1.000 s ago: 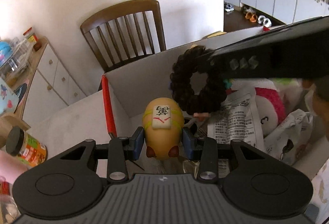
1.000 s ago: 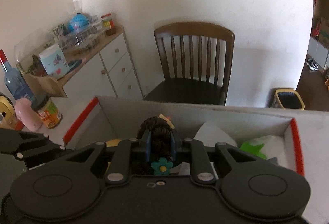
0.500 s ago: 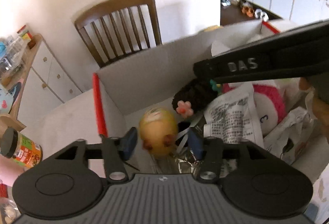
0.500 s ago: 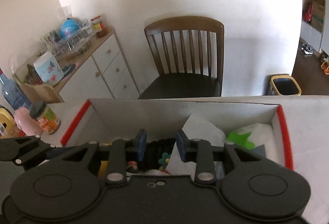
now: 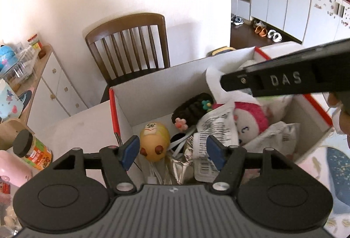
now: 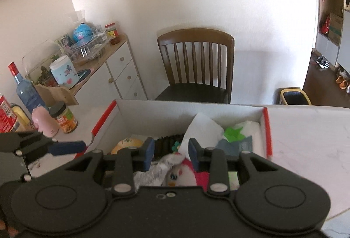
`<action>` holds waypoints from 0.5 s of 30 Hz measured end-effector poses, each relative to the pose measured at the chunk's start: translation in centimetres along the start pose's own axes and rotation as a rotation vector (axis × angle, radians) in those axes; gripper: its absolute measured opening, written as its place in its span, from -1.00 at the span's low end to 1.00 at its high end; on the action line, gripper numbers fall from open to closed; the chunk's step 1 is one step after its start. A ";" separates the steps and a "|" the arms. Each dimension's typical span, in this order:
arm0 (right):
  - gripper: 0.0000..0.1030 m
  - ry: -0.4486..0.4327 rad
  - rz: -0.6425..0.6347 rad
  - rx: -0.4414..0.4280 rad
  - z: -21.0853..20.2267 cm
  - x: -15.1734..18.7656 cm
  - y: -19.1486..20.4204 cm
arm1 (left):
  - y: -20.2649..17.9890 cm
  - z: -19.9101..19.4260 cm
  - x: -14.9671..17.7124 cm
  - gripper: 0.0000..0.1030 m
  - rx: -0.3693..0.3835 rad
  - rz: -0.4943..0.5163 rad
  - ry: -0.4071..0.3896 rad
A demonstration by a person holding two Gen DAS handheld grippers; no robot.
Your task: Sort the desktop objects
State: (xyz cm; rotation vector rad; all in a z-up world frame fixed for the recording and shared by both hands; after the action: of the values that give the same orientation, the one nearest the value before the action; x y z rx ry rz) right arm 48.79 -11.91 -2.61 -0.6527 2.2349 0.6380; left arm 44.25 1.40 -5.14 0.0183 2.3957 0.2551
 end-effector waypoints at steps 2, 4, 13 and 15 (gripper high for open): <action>1.00 0.000 -0.012 0.003 -1.0 0.5 0.1 | -0.1 -1.0 0.1 0.29 0.004 -0.005 -0.010; 1.00 -0.001 -0.025 0.011 -1.8 1.0 0.2 | -0.2 -1.9 0.1 0.29 0.008 -0.012 -0.020; 1.00 -0.019 -0.030 0.031 -5.6 3.2 -0.1 | -0.6 -5.2 1.2 0.38 0.025 -0.039 -0.043; 1.00 -0.032 -0.030 0.036 -6.5 3.6 0.0 | -0.7 -5.8 1.6 0.38 0.027 -0.041 -0.049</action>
State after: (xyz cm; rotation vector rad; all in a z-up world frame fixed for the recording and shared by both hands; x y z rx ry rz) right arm 43.38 -16.74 -1.19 -0.6525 2.1983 0.5884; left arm 39.26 -0.15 -2.09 -0.0126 2.3484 0.2009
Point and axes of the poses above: each gripper's, at about its wrist camera, not at the fingertips, and z roughly the way its jaws point, y to its left, x to its underside, the point moved 5 cm from there along z, roughly the way its jaws point, and after that the axes turned 4 degrees about -x, right-handed, at the moved point
